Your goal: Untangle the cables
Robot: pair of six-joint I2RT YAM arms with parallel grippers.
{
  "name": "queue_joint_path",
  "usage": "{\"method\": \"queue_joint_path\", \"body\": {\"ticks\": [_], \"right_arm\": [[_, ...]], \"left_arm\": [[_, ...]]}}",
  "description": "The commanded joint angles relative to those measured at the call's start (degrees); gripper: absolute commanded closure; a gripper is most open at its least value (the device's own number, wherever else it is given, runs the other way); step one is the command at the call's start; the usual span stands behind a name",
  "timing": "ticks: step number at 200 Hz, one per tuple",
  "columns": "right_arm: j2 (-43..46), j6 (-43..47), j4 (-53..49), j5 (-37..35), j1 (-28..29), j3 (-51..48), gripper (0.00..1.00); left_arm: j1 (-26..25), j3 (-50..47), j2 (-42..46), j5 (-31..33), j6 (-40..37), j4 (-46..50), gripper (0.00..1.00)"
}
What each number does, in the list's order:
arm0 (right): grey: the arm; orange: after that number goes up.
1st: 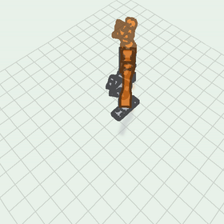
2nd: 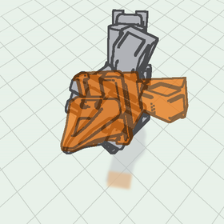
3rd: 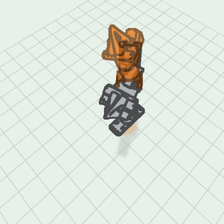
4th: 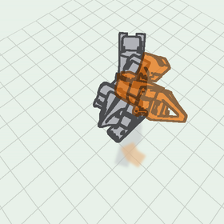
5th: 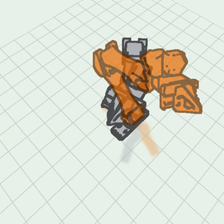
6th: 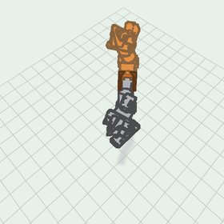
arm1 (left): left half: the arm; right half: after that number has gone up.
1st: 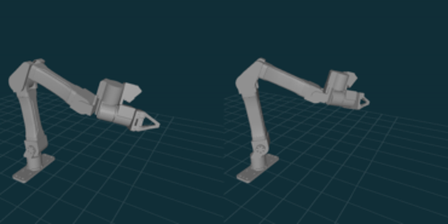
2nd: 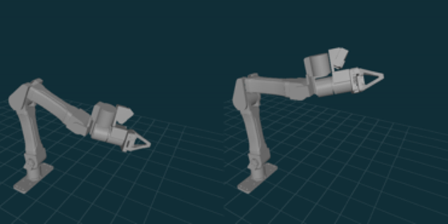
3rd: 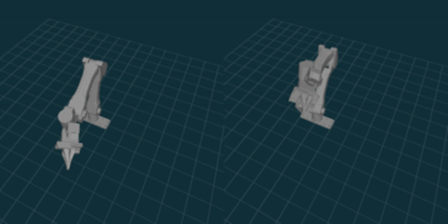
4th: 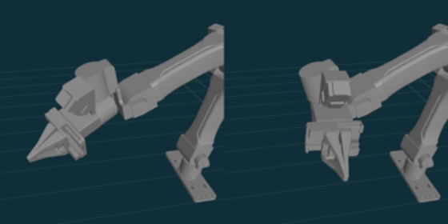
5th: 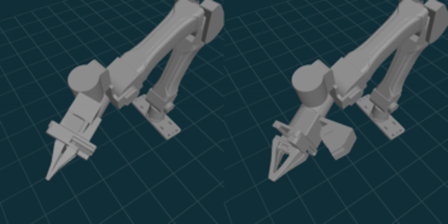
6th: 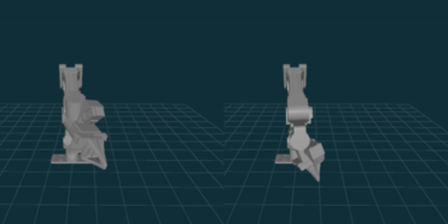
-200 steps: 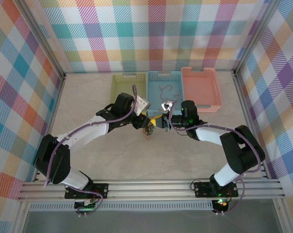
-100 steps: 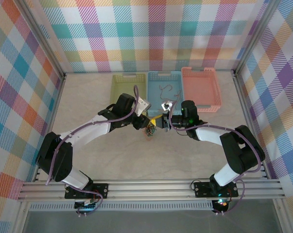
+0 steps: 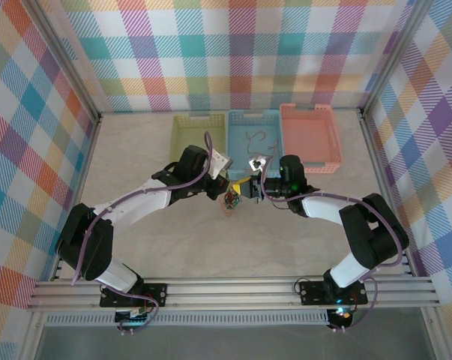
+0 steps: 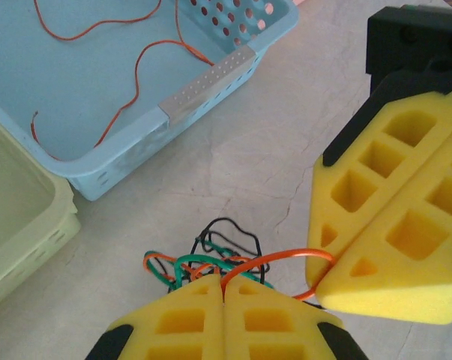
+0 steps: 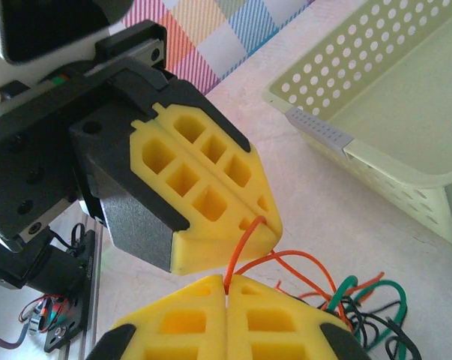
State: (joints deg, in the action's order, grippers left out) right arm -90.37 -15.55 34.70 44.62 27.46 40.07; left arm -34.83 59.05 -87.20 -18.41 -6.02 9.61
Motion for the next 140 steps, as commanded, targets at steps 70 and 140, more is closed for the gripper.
{"method": "queue_joint_path", "body": {"ticks": [70,140], "right_arm": [[1.6,0.6,-1.3,-2.9,0.6,0.3,0.62],[2.2,0.9,1.3,-7.0,1.1,-1.3,0.58]], "left_arm": [[-0.3,-2.6,6.3,3.6,8.2,-2.0,1.0],[-0.7,-2.6,11.4,-0.6,15.0,0.0,1.0]]}}
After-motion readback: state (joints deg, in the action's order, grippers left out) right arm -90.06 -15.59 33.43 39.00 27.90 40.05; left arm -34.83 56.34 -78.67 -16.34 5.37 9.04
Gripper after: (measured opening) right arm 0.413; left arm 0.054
